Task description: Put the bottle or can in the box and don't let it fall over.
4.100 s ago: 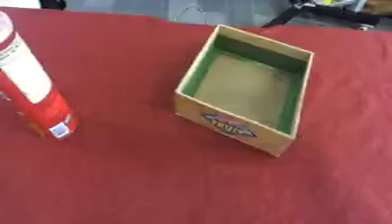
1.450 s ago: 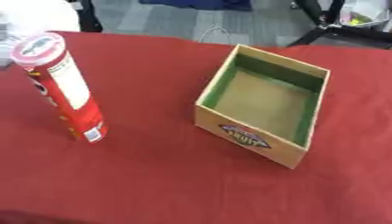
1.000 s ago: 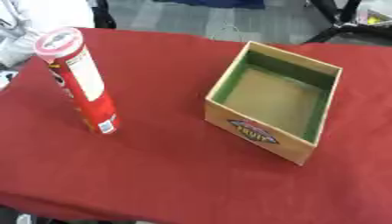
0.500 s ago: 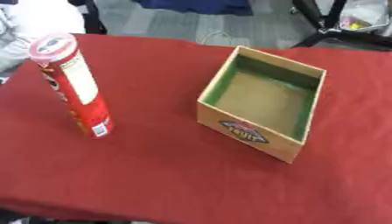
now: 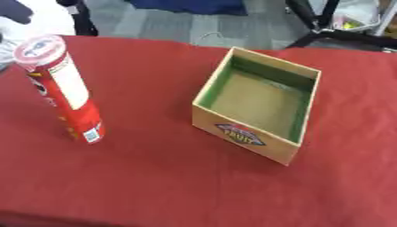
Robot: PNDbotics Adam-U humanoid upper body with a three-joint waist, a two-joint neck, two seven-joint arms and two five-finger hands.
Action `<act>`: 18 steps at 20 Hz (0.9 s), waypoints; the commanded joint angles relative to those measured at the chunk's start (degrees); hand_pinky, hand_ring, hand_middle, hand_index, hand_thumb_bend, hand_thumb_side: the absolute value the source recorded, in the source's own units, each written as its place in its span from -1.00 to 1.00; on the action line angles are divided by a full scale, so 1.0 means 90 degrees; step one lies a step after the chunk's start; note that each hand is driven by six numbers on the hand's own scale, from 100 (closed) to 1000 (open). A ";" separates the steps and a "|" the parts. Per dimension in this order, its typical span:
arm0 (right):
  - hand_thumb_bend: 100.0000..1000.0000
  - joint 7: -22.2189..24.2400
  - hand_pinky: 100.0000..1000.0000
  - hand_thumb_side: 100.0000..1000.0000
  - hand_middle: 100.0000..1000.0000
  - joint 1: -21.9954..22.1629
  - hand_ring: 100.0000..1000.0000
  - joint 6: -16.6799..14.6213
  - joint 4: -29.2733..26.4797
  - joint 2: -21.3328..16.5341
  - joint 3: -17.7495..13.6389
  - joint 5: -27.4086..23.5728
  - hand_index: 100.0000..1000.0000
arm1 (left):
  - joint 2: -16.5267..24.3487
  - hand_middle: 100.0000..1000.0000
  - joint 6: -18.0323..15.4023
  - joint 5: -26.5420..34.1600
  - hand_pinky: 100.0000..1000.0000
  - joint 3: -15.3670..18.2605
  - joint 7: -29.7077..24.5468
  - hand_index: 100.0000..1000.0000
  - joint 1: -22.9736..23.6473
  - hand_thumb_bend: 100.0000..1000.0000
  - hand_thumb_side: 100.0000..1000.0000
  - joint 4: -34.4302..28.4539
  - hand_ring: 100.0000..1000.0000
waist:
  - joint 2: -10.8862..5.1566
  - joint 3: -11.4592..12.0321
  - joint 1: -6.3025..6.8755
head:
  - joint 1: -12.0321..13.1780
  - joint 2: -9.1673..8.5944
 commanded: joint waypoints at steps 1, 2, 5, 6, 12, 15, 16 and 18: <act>-1.00 0.0057 1.00 0.20 0.56 -0.0018 0.34 -0.0004 -0.0152 -0.0100 0.0014 0.0049 0.84 | 0.0260 0.81 0.0054 -0.0176 1.00 -0.0004 -0.0008 0.81 -0.0195 -0.97 0.90 0.0019 0.90 | -0.0037 0.0001 0.0026 | -0.0006 -0.0035; -1.00 0.0073 1.00 0.20 0.56 -0.0020 0.34 0.0004 -0.0152 -0.0099 0.0021 0.0054 0.84 | 0.0247 0.82 0.0082 -0.0246 1.00 -0.0037 0.0024 0.81 -0.0237 -0.94 0.88 0.0046 0.91 | -0.0032 -0.0001 0.0028 | 0.0002 -0.0029; -1.00 0.0108 1.00 0.20 0.56 -0.0016 0.34 0.0025 -0.0152 -0.0087 0.0033 0.0070 0.84 | 0.0193 0.81 0.0237 -0.0479 1.00 -0.0154 0.0209 0.81 -0.0323 -0.93 0.86 0.0187 0.92 | -0.0018 -0.0022 0.0036 | 0.0039 -0.0021; -1.00 0.0120 1.00 0.20 0.56 -0.0014 0.34 0.0029 -0.0152 -0.0080 0.0038 0.0076 0.84 | 0.0172 0.82 0.0310 -0.0545 1.00 -0.0208 0.0285 0.83 -0.0331 -0.92 0.86 0.0252 0.92 | -0.0013 -0.0034 0.0038 | 0.0055 -0.0021; -1.00 0.0191 1.00 0.20 0.56 0.0004 0.33 0.0061 -0.0152 -0.0031 0.0057 0.0111 0.84 | 0.0050 0.76 0.0747 -0.1070 1.00 -0.0485 0.0951 0.82 -0.0331 -0.82 0.83 0.0689 0.87 | 0.0026 -0.0098 0.0044 | 0.0135 -0.0030; -1.00 0.0234 1.00 0.20 0.56 0.0010 0.33 0.0079 -0.0152 -0.0008 0.0072 0.0133 0.84 | -0.0041 0.80 0.0856 -0.1330 1.00 -0.0600 0.1202 0.84 -0.0379 -0.79 0.88 0.0836 0.89 | 0.0049 -0.0116 0.0046 | 0.0163 -0.0023; -1.00 0.0249 1.00 0.20 0.56 0.0012 0.33 0.0086 -0.0152 0.0000 0.0077 0.0141 0.84 | -0.0073 0.80 0.0867 -0.1368 1.00 -0.0635 0.1240 0.84 -0.0401 -0.78 0.88 0.0883 0.90 | 0.0056 -0.0121 0.0048 | 0.0171 -0.0022; -1.00 0.0276 1.00 0.21 0.56 0.0014 0.33 0.0101 -0.0152 0.0019 0.0084 0.0154 0.84 | -0.0129 0.80 0.0874 -0.1435 1.00 -0.0696 0.1261 0.84 -0.0449 -0.74 0.90 0.0979 0.91 | 0.0069 -0.0131 0.0051 | 0.0192 -0.0028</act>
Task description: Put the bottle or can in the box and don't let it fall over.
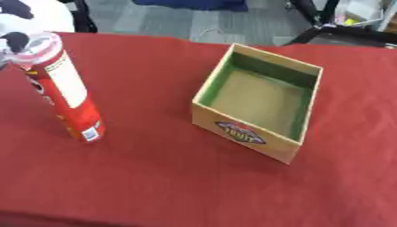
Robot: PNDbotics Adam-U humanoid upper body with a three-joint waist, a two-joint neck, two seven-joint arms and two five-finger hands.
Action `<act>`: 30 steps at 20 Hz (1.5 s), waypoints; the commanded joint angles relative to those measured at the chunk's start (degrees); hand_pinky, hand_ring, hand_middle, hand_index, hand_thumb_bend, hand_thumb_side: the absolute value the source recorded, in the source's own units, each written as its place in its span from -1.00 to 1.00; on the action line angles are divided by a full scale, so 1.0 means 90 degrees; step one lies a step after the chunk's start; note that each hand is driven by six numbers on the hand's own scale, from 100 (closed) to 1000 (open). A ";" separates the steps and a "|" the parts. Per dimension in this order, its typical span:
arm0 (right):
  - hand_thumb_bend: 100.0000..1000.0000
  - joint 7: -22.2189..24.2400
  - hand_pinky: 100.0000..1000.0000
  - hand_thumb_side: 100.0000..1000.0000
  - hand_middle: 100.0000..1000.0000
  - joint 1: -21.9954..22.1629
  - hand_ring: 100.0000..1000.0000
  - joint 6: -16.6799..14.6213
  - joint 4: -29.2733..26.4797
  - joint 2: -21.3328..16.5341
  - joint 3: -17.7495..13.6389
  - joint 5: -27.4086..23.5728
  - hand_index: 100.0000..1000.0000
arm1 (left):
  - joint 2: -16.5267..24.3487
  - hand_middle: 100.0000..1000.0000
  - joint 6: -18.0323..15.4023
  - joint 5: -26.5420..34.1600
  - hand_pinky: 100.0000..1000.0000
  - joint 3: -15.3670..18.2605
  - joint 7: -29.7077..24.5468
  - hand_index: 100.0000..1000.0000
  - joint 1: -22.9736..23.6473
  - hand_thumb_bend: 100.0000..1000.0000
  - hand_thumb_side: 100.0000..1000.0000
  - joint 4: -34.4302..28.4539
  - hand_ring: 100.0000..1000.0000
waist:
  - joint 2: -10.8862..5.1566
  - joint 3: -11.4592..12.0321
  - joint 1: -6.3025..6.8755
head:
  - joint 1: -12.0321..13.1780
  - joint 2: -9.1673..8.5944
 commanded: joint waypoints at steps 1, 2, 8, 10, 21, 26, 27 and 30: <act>-1.00 0.0061 1.00 0.21 0.56 -0.0033 0.33 0.0009 -0.0152 -0.0058 -0.0013 0.0056 0.85 | 0.0077 0.74 0.0027 -0.0146 1.00 -0.0027 0.0084 0.84 -0.0160 -0.68 0.92 0.0133 0.88 | -0.0055 -0.0016 0.0029 | 0.0046 -0.0033; -1.00 0.0070 1.00 0.21 0.56 -0.0031 0.33 0.0016 -0.0152 -0.0050 -0.0013 0.0062 0.85 | 0.0050 0.71 0.0032 -0.0198 1.00 -0.0048 0.0074 0.85 -0.0185 -0.66 0.93 0.0178 0.86 | -0.0048 -0.0022 0.0028 | 0.0053 -0.0038; -1.00 0.0131 1.00 0.21 0.55 -0.0028 0.32 0.0042 -0.0152 -0.0006 -0.0002 0.0108 0.85 | -0.0112 0.72 0.0034 -0.0477 1.00 -0.0214 0.0107 0.77 -0.0272 -0.56 0.97 0.0310 0.84 | 0.0009 -0.0063 0.0018 | 0.0093 -0.0046; -1.00 0.0155 1.00 0.21 0.55 -0.0031 0.32 0.0057 -0.0152 0.0011 0.0006 0.0125 0.85 | -0.0165 0.72 -0.0001 -0.0483 1.00 -0.0262 0.0105 0.74 -0.0311 -0.53 0.98 0.0332 0.84 | 0.0029 -0.0077 0.0017 | 0.0097 -0.0060; -1.00 0.0218 1.00 0.21 0.55 -0.0041 0.32 0.0103 -0.0152 0.0069 0.0009 0.0191 0.85 | -0.0257 0.74 -0.0187 -0.0762 0.96 -0.0355 -0.0050 0.73 -0.0346 -0.55 0.90 0.0304 0.79 | 0.0127 -0.0126 0.0012 | 0.0126 -0.0068; -1.00 0.0209 1.00 0.21 0.54 0.0007 0.32 0.0093 -0.0152 0.0081 -0.0009 0.0217 0.85 | -0.0133 0.76 -0.0047 -0.0644 1.00 -0.0016 0.0082 0.74 -0.0207 -0.56 0.83 -0.0245 0.83 | 0.0123 -0.0088 0.0004 | 0.0124 -0.0003; -1.00 0.0211 1.00 0.21 0.54 0.0013 0.32 0.0096 -0.0152 0.0086 -0.0010 0.0223 0.85 | -0.0098 0.77 -0.0005 -0.0644 1.00 0.0037 0.0103 0.74 -0.0158 -0.54 0.81 -0.0379 0.84 | 0.0122 -0.0082 0.0003 | 0.0124 0.0001; -1.00 0.0218 1.00 0.21 0.54 0.0023 0.32 0.0098 -0.0152 0.0094 -0.0006 0.0230 0.85 | -0.0004 0.78 0.0117 -0.0705 1.00 0.0155 0.0174 0.74 0.0003 -0.47 0.80 -0.0702 0.88 | 0.0114 -0.0068 -0.0011 | 0.0118 0.0012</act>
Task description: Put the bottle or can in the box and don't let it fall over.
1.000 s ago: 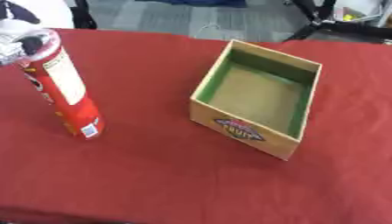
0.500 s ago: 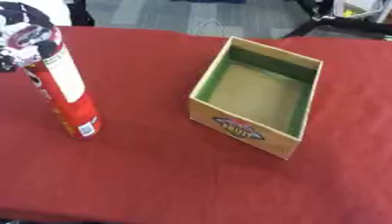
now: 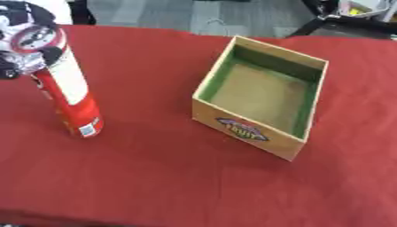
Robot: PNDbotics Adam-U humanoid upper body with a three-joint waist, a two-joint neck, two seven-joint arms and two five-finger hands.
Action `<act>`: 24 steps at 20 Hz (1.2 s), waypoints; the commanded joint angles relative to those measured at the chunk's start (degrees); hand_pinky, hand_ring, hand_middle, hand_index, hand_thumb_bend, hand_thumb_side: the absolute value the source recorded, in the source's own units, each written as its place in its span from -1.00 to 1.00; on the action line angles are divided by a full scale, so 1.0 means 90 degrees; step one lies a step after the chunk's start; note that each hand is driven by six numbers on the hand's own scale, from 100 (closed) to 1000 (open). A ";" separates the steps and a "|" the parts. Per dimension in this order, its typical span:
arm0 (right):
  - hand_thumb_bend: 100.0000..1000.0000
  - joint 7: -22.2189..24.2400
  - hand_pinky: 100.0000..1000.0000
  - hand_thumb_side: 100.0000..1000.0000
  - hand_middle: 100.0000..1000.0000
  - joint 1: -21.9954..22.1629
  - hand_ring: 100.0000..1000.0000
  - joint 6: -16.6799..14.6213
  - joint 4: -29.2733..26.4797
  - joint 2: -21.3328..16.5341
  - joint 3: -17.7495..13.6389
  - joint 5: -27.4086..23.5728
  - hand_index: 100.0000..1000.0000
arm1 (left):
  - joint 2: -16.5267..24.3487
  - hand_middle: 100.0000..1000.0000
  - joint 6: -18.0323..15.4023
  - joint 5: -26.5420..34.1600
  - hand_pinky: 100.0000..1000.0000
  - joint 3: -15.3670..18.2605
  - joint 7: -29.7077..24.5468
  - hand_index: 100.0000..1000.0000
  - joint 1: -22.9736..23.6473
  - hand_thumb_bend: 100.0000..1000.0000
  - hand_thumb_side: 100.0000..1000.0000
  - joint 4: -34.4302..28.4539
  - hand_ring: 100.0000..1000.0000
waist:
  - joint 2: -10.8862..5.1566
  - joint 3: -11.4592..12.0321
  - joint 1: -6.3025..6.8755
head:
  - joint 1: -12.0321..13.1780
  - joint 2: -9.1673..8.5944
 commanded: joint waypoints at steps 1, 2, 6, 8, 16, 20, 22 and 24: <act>-1.00 0.0016 1.00 0.21 0.54 -0.0029 0.32 -0.0006 -0.0152 -0.0070 -0.0037 0.0036 0.85 | 0.0346 0.78 0.0130 -0.0083 1.00 0.0229 0.0064 0.74 0.0048 -0.44 0.78 -0.0343 0.88 | -0.0074 0.0004 0.0002 | 0.0014 0.0029; -1.00 0.0017 1.00 0.21 0.54 -0.0022 0.32 -0.0006 -0.0152 -0.0066 -0.0038 0.0037 0.85 | 0.0360 0.78 0.0156 -0.0131 1.00 0.0252 0.0084 0.74 0.0081 -0.44 0.77 -0.0398 0.89 | -0.0075 0.0003 -0.0007 | 0.0013 0.0025; -1.00 0.0029 1.00 0.21 0.54 0.0009 0.32 -0.0013 -0.0152 -0.0044 -0.0043 0.0059 0.85 | 0.0394 0.80 0.0252 -0.0293 1.00 0.0310 0.0187 0.75 0.0206 -0.37 0.71 -0.0534 0.92 | -0.0071 -0.0001 -0.0039 | 0.0020 0.0005; -1.00 0.0034 1.00 0.21 0.54 0.0023 0.32 -0.0022 -0.0152 -0.0032 -0.0052 0.0069 0.85 | 0.0400 0.79 0.0336 -0.0394 1.00 0.0377 0.0298 0.75 0.0305 -0.39 0.70 -0.0596 0.92 | -0.0061 0.0008 -0.0054 | 0.0016 0.0005; -1.00 0.0076 1.00 0.21 0.54 0.0032 0.32 -0.0042 -0.0135 0.0015 -0.0072 0.0113 0.86 | 0.0429 0.78 0.0640 -0.0410 1.00 0.0520 0.0622 0.74 0.0746 -0.44 0.71 -0.0805 0.91 | -0.0006 0.0037 -0.0096 | -0.0006 -0.0034; -1.00 0.0086 1.00 0.21 0.54 0.0046 0.32 -0.0050 -0.0126 0.0032 -0.0076 0.0136 0.86 | 0.0424 0.78 0.0740 -0.0448 1.00 0.0592 0.0752 0.74 0.0828 -0.41 0.66 -0.0825 0.91 | 0.0004 0.0037 -0.0108 | -0.0010 -0.0041; -1.00 0.0093 1.00 0.22 0.54 0.0045 0.32 -0.0051 -0.0122 0.0037 -0.0072 0.0137 0.86 | 0.0410 0.78 0.0813 -0.0519 1.00 0.0599 0.0823 0.74 0.0824 -0.42 0.68 -0.0826 0.91 | 0.0007 0.0037 -0.0109 | -0.0008 -0.0041; -1.00 0.0104 1.00 0.22 0.55 0.0046 0.32 -0.0050 -0.0118 0.0042 -0.0069 0.0141 0.86 | 0.0402 0.78 0.0854 -0.0516 1.00 0.0581 0.0823 0.74 0.0838 -0.44 0.71 -0.0827 0.91 | 0.0011 0.0034 -0.0110 | -0.0006 -0.0042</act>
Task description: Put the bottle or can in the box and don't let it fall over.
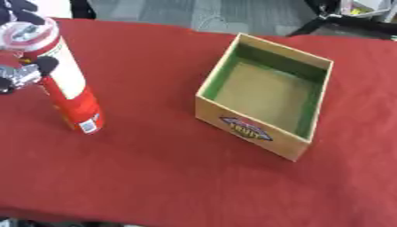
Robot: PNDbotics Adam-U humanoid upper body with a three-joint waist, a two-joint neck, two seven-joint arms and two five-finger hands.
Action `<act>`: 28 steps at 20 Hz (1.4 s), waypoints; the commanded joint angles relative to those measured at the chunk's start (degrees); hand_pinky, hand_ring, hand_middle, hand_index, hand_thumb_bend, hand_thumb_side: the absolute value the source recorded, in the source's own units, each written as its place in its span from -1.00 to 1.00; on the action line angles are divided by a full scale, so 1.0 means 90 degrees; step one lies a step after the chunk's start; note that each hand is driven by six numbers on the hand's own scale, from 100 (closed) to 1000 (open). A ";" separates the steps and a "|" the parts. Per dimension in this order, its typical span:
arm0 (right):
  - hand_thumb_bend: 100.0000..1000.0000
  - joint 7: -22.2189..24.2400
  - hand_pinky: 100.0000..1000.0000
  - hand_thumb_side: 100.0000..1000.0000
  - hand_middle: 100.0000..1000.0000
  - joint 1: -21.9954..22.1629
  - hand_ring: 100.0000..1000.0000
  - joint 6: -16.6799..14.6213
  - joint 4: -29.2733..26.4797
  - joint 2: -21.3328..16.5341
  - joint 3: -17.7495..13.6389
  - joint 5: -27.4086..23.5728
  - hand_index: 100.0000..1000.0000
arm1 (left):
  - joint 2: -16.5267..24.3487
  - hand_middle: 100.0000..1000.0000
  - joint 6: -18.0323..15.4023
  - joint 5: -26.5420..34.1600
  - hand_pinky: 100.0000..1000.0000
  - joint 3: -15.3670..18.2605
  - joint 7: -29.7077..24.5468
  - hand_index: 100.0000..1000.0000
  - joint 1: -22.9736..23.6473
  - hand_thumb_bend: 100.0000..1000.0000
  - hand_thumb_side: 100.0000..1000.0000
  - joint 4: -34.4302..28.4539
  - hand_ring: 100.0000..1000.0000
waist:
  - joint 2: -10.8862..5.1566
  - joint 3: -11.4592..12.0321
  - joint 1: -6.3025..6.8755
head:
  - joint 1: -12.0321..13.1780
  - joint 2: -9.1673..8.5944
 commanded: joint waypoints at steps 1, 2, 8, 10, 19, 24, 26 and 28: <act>-1.00 0.0028 1.00 0.22 0.55 -0.0014 0.32 -0.0015 -0.0116 -0.0091 -0.0049 0.0042 0.86 | 0.0240 0.78 0.0064 -0.0030 1.00 0.0104 0.0021 0.73 -0.0017 -0.44 0.72 -0.0072 0.91 | -0.0056 -0.0004 0.0014 | 0.0007 -0.0040; -1.00 0.0029 1.00 0.22 0.55 -0.0012 0.32 -0.0016 -0.0115 -0.0088 -0.0052 0.0046 0.86 | 0.0246 0.78 0.0068 -0.0022 1.00 0.0101 -0.0009 0.73 0.0004 -0.45 0.73 -0.0066 0.91 | -0.0052 -0.0005 0.0012 | 0.0010 -0.0041; -1.00 0.0032 1.00 0.22 0.55 -0.0004 0.32 -0.0020 -0.0106 -0.0065 -0.0061 0.0072 0.86 | 0.0262 0.79 0.0062 -0.0071 1.00 0.0116 -0.0108 0.73 0.0123 -0.44 0.74 0.0002 0.91 | -0.0025 -0.0013 0.0001 | 0.0029 -0.0062; -1.00 0.0039 1.00 0.22 0.55 -0.0007 0.32 -0.0021 -0.0104 -0.0059 -0.0059 0.0075 0.86 | 0.0252 0.78 0.0061 -0.0086 1.00 0.0124 -0.0105 0.73 0.0130 -0.44 0.74 0.0040 0.91 | -0.0018 -0.0020 -0.0003 | 0.0035 -0.0066; -1.00 0.0053 1.00 0.22 0.55 -0.0006 0.32 -0.0034 -0.0097 -0.0052 -0.0059 0.0084 0.86 | 0.0206 0.78 0.0030 -0.0018 1.00 0.0151 -0.0103 0.73 0.0100 -0.46 0.76 0.0138 0.90 | -0.0002 -0.0042 -0.0012 | 0.0064 -0.0070; -1.00 0.0078 1.00 0.23 0.55 0.0012 0.32 -0.0032 -0.0081 -0.0056 -0.0052 0.0103 0.86 | 0.0055 0.75 -0.0021 0.0276 1.00 0.0263 -0.0059 0.72 -0.0321 -0.54 0.72 0.0020 0.87 | -0.0004 -0.0029 0.0007 | 0.0127 -0.0084; -1.00 0.0078 1.00 0.23 0.55 0.0016 0.32 -0.0033 -0.0080 -0.0057 -0.0056 0.0109 0.86 | 0.0053 0.75 -0.0013 0.0445 1.00 0.0259 -0.0088 0.72 -0.0429 -0.54 0.72 0.0055 0.87 | -0.0003 -0.0020 0.0009 | 0.0123 -0.0087; -1.00 0.0077 1.00 0.23 0.55 0.0017 0.32 -0.0034 -0.0079 -0.0057 -0.0057 0.0112 0.86 | 0.0058 0.75 -0.0014 0.0524 1.00 0.0262 -0.0099 0.72 -0.0461 -0.54 0.72 0.0071 0.87 | -0.0003 -0.0017 0.0010 | 0.0122 -0.0088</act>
